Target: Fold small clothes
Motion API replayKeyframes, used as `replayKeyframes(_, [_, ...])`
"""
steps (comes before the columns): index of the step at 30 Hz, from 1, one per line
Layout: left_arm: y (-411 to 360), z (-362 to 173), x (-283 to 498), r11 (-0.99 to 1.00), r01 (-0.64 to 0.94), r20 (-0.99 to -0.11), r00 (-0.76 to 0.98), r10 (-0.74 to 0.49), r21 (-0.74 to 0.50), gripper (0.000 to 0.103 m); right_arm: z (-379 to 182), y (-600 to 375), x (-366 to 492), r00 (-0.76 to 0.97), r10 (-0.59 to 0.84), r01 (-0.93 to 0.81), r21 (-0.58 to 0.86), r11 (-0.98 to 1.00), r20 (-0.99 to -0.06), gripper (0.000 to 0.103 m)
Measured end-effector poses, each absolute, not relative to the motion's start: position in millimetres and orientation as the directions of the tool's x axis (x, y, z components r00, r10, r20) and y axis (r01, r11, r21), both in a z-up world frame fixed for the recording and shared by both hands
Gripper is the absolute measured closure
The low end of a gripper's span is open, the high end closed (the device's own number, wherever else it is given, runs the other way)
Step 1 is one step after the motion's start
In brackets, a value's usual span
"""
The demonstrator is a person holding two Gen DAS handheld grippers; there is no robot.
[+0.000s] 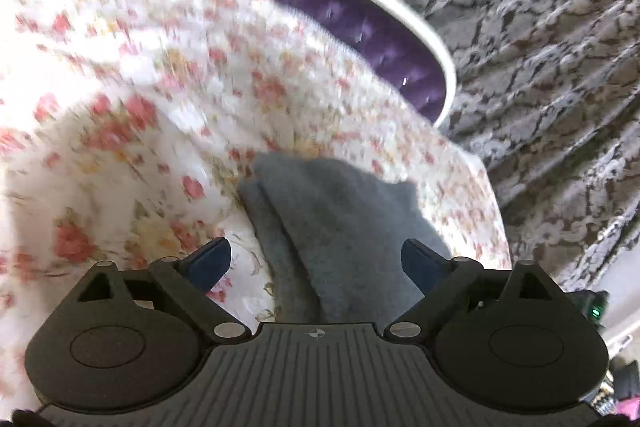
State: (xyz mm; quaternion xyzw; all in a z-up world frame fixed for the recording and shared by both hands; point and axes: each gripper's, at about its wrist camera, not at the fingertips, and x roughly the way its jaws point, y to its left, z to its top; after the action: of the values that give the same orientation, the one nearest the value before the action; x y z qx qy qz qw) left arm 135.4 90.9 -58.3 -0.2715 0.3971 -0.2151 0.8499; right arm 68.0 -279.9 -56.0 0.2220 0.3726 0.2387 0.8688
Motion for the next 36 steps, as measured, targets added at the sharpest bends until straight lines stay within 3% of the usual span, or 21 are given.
replayKeyframes(3, [86, -76, 151, 0.733, 0.119, -0.575, 0.541, -0.614, -0.670, 0.010, -54, -274, 62, 0.602, 0.582, -0.281, 0.538, 0.795, -0.547, 0.032])
replayKeyframes(10, [75, -92, 180, 0.676, 0.152, -0.519, 0.529, -0.672, -0.721, 0.012, -58, -266, 51, 0.577, 0.591, -0.322, 0.509, 0.799, -0.563, 0.030])
replayKeyframes(11, [73, -93, 182, 0.684, 0.167, -0.516, 0.538, -0.667, -0.710, 0.018, -59, -266, 50, 0.577, 0.595, -0.322, 0.513, 0.796, -0.560, 0.029])
replayKeyframes(13, [68, -93, 186, 0.712, 0.197, -0.527, 0.546, -0.651, -0.674, 0.047, -59, -265, 49, 0.578, 0.596, -0.325, 0.512, 0.795, -0.558, 0.029])
replayKeyframes(14, [67, -94, 188, 0.730, 0.204, -0.542, 0.548, -0.637, -0.652, 0.074, -59, -265, 49, 0.578, 0.596, -0.327, 0.510, 0.795, -0.557, 0.029])
replayKeyframes(15, [66, -96, 188, 0.737, 0.214, -0.541, 0.555, -0.632, -0.641, 0.078, -59, -264, 48, 0.577, 0.596, -0.329, 0.509, 0.795, -0.558, 0.027])
replayKeyframes(18, [66, -95, 186, 0.752, 0.268, -0.529, 0.571, -0.628, -0.602, 0.080, -59, -263, 46, 0.568, 0.607, -0.339, 0.514, 0.788, -0.556, 0.026])
replayKeyframes(22, [45, -69, 173, 0.854, 0.422, -0.547, 0.656, -0.520, -0.305, 0.080, -59, -261, 42, 0.566, 0.606, -0.347, 0.505, 0.790, -0.559, 0.026])
replayKeyframes(24, [40, -67, 173, 0.884, 0.420, -0.583, 0.673, -0.456, -0.207, 0.076, -59, -260, 42, 0.567, 0.600, -0.351, 0.493, 0.796, -0.564, 0.027])
replayKeyframes(27, [47, -72, 174, 0.914, 0.362, -0.620, 0.679, -0.394, -0.184, 0.064, -58, -256, 39, 0.581, 0.570, -0.362, 0.442, 0.820, -0.581, 0.027])
replayKeyframes(30, [61, -61, 159, 0.947, 0.278, -0.585, 0.746, -0.320, -0.163, 0.057, -54, -245, 31, 0.623, 0.493, -0.377, 0.320, 0.869, -0.607, 0.019])
replayKeyframes(36, [61, -27, 110, 0.957, 0.274, -0.516, 0.809, -0.282, -0.093, 0.037, -37, -238, 13, 0.691, 0.442, -0.393, 0.216, 0.894, -0.572, 0.019])
